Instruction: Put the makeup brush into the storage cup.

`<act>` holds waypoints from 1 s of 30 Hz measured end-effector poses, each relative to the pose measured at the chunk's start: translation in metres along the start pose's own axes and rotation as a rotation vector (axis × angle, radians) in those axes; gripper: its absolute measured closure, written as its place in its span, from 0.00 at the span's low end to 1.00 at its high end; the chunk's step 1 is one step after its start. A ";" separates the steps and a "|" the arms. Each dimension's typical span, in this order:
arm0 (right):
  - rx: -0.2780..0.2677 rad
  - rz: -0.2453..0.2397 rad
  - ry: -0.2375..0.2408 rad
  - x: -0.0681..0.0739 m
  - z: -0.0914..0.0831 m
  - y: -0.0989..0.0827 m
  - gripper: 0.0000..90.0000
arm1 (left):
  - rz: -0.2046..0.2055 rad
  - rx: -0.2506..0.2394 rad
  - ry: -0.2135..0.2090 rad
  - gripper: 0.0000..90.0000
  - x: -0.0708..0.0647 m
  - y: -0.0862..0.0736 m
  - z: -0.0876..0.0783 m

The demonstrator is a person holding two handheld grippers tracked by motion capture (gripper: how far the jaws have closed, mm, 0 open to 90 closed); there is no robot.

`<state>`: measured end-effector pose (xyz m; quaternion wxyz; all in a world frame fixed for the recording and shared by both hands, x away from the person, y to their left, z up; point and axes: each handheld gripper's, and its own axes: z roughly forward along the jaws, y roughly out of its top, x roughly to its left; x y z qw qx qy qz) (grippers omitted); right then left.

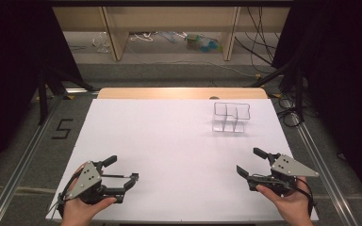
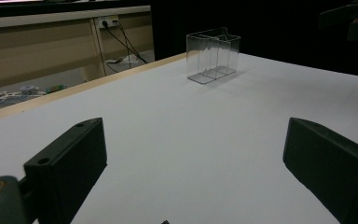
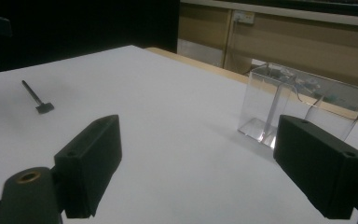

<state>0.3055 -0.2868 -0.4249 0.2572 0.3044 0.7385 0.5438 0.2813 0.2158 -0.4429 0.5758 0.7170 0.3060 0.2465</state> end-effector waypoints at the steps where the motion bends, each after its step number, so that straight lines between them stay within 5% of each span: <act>1: 0.006 -0.007 0.005 -0.001 0.000 0.000 0.18 | 0.002 -0.001 0.002 0.07 0.000 0.000 0.000; 16: -0.017 0.000 -0.019 -0.001 0.000 0.000 0.18 | 0.019 -0.012 0.006 0.07 0.003 0.008 0.004; 17: -0.008 0.019 -0.010 0.000 -0.001 0.000 0.18 | 0.068 -0.023 -0.003 0.07 0.007 0.011 0.006; 30: 0.001 0.020 -0.018 0.000 -0.001 0.000 0.18 | 0.085 0.001 -0.018 0.08 0.016 0.017 0.013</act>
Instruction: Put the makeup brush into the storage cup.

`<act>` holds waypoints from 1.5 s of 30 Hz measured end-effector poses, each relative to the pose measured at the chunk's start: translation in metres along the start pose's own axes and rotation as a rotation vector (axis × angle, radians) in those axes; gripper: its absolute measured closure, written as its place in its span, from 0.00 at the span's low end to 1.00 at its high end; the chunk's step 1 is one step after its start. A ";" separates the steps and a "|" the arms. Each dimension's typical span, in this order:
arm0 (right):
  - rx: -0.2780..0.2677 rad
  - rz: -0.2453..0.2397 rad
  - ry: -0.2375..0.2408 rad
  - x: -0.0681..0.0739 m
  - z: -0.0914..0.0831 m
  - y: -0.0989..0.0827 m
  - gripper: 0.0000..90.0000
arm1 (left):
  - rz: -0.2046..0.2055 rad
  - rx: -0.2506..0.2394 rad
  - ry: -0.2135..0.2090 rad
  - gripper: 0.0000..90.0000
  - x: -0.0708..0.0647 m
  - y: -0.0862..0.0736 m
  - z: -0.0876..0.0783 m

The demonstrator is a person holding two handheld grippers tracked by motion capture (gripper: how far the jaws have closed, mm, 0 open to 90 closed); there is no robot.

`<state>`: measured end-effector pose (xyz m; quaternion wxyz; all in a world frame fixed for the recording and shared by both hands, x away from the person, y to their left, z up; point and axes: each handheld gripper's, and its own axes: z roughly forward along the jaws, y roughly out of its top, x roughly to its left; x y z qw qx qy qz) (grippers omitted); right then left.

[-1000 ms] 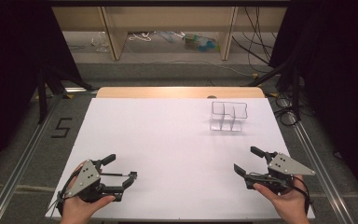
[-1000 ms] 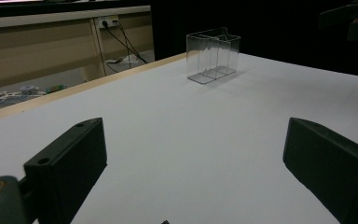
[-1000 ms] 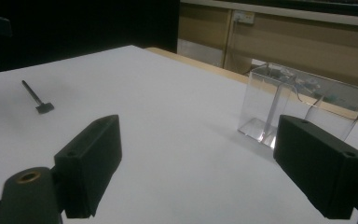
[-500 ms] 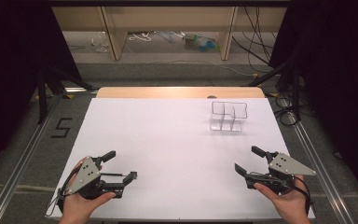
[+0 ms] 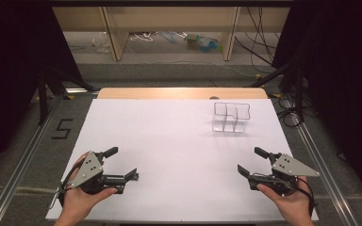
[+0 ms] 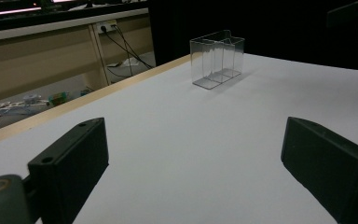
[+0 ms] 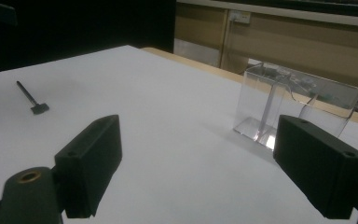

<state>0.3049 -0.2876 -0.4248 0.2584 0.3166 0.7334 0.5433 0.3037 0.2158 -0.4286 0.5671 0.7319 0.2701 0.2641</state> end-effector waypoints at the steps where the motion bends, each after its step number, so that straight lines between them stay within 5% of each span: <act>1: 0.017 -0.003 0.007 0.000 -0.001 0.000 0.19 | 0.000 0.003 -0.004 0.08 0.000 0.000 0.000; 17: 0.001 -0.018 -0.001 -0.001 0.001 0.000 0.19 | 0.024 0.047 -0.024 0.09 0.016 0.007 0.012; 26: -0.001 -0.016 0.003 -0.001 0.002 -0.001 0.19 | 0.097 0.196 -0.092 0.09 0.025 0.008 0.018; 33: 0.021 -0.004 0.011 0.000 0.002 -0.001 0.19 | 0.141 0.266 -0.123 0.10 0.030 0.009 0.023; 37: 0.002 -0.018 0.009 -0.001 0.004 -0.002 0.19 | 0.195 0.372 -0.166 0.12 0.035 0.011 0.026; 38: 0.008 0.011 0.020 0.001 0.004 -0.002 0.19 | 0.193 0.382 -0.171 0.12 0.035 0.010 0.027; 45: 0.010 -0.016 0.009 -0.002 0.003 -0.002 0.19 | 0.268 0.501 -0.208 0.15 0.044 0.008 0.036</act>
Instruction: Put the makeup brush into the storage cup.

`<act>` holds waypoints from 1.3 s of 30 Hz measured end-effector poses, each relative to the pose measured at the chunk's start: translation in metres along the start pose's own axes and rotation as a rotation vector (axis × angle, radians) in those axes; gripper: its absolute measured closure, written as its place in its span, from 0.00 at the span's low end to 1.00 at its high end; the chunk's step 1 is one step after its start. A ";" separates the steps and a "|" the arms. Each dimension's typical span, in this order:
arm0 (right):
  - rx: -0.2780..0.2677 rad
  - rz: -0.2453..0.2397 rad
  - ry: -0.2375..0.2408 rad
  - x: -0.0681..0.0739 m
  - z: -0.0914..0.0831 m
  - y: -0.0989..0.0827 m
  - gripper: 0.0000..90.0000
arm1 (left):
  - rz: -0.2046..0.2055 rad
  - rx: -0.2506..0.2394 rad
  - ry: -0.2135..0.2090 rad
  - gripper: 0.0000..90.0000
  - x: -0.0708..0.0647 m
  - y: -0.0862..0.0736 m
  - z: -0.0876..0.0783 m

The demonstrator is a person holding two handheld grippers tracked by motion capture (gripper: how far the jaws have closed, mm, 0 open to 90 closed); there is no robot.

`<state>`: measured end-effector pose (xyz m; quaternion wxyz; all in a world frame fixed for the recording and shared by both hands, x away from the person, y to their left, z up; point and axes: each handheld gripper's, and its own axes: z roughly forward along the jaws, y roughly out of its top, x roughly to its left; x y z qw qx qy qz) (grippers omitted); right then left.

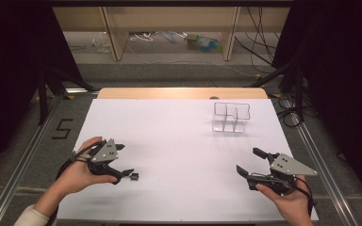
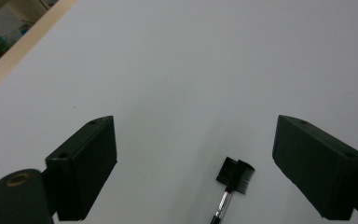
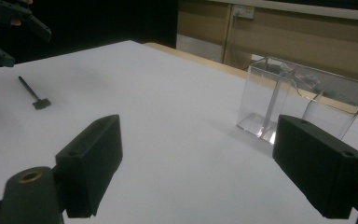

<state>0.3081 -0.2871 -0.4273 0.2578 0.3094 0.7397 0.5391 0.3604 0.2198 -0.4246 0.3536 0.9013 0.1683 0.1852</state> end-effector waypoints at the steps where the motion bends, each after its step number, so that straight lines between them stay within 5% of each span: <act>1: 0.000 0.000 0.000 0.000 0.000 0.000 0.19 | 0.000 0.000 0.000 0.15 0.000 0.000 0.000; 7: 0.005 -0.001 0.001 0.000 0.000 0.000 0.19 | 0.083 0.144 -0.047 0.17 0.004 0.001 0.007; 20: 0.024 0.019 0.008 0.002 0.000 0.000 0.19 | 0.199 0.354 -0.138 0.17 0.008 0.005 0.024; 31: 0.011 -0.001 0.004 0.000 0.001 0.000 0.19 | 0.220 0.532 -0.227 0.19 0.009 -0.005 0.035; 39: 0.013 -0.001 0.005 0.000 0.001 -0.001 0.20 | 0.231 0.577 -0.254 0.24 0.014 -0.007 0.041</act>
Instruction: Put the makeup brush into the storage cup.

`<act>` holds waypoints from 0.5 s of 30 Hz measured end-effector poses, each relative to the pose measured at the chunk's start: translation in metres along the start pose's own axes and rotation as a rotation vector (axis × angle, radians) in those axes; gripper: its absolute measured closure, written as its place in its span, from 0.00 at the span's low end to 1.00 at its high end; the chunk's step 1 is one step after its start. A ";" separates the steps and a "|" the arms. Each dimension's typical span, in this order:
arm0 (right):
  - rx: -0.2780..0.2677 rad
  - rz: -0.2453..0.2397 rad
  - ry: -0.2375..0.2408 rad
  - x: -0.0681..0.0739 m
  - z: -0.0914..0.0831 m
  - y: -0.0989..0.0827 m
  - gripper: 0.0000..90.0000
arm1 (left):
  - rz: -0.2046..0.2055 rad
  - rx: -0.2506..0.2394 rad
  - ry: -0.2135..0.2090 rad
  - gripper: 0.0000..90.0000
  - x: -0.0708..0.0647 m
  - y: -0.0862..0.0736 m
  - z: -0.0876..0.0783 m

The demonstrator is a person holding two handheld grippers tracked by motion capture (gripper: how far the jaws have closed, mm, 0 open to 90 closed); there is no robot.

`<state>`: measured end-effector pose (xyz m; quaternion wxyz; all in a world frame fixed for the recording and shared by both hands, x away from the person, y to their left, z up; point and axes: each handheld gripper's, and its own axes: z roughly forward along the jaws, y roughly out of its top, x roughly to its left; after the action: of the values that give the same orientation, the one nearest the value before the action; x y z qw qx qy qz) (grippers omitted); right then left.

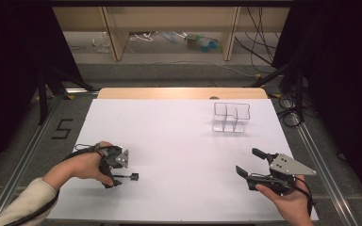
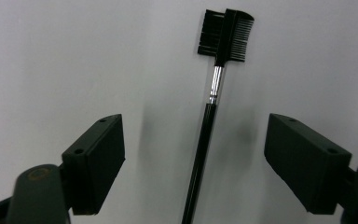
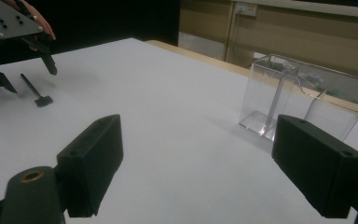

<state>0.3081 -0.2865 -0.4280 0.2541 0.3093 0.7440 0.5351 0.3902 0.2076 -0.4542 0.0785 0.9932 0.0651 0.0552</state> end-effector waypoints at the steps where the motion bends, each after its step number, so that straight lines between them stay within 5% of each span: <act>1: 0.000 0.000 0.000 0.000 0.000 0.000 0.20 | 0.000 0.000 0.000 0.24 0.000 0.000 0.000; 15: -0.013 0.003 0.009 0.000 0.001 0.000 0.20 | 0.059 0.062 -0.030 0.38 0.008 0.001 0.003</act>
<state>0.3089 -0.2855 -0.4289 0.2519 0.3063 0.7413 0.5416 0.3983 0.2067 -0.4564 0.0470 0.9974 0.0360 0.0404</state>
